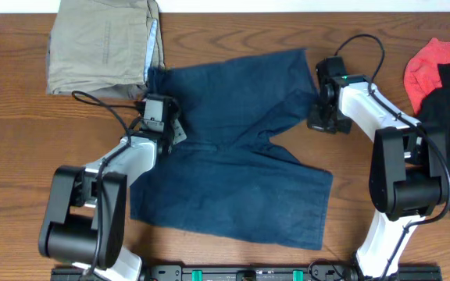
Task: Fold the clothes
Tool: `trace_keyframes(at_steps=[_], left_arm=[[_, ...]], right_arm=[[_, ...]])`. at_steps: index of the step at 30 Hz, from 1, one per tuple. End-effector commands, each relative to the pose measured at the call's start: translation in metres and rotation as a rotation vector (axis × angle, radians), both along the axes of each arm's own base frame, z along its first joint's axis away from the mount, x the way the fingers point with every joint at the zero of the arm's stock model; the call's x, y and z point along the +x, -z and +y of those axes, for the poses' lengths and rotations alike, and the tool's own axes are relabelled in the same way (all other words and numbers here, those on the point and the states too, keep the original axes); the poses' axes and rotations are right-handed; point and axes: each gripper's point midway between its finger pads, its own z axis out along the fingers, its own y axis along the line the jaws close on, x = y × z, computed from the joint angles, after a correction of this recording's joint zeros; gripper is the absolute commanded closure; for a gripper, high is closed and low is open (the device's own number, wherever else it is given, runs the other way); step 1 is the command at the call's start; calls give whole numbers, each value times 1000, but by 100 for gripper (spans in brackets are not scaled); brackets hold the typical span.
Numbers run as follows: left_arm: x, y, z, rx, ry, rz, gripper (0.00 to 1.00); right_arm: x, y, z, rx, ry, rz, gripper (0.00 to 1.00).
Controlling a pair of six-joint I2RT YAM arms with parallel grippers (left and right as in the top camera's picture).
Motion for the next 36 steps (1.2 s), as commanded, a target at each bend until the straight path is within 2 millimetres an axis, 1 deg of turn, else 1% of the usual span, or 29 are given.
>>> trace_keyframes(at_steps=[1, 2, 4, 7, 9, 11, 13, 15, 18, 21, 22, 25, 29, 33, 36], left_arm=[[-24, 13, 11, 31, -28, 77, 94], [-25, 13, 11, 32, -28, 78, 94], [-24, 13, 10, 30, -27, 75, 94], [-21, 11, 10, 28, -28, 61, 94], [-19, 11, 10, 26, -29, 55, 94], [-19, 10, 9, 24, -30, 52, 94], [-19, 10, 9, 24, -30, 52, 94], [-19, 11, 9, 25, -30, 53, 94], [-19, 11, 9, 25, -30, 53, 94], [-19, 11, 9, 25, -30, 53, 94], [-19, 10, 9, 24, -30, 52, 94], [-17, 10, 9, 23, -30, 44, 94], [-16, 10, 9, 22, -30, 42, 94], [-16, 10, 9, 23, -30, 43, 94], [-17, 10, 9, 23, -30, 43, 94]], right_arm=[[9, -36, -2, 5, 60, -111, 99], [15, -46, 5, 33, 17, -144, 99], [30, -69, 31, 126, -129, -237, 99], [48, -102, 67, 229, -288, -381, 99], [59, -114, 79, 242, -317, -450, 96], [68, -119, 88, 248, -335, -497, 93], [74, -115, 95, 246, -363, -512, 90], [77, -106, 95, 226, -379, -503, 84], [82, -90, 78, 147, -343, -483, 63], [91, -79, 61, 111, -340, -482, 49], [92, -79, 61, 119, -348, -484, 47], [98, -70, 61, 169, -384, -487, 44], [102, -57, 66, 194, -392, -484, 44], [107, -43, 75, 196, -431, -486, 45], [107, -37, 81, 197, -452, -482, 44]])
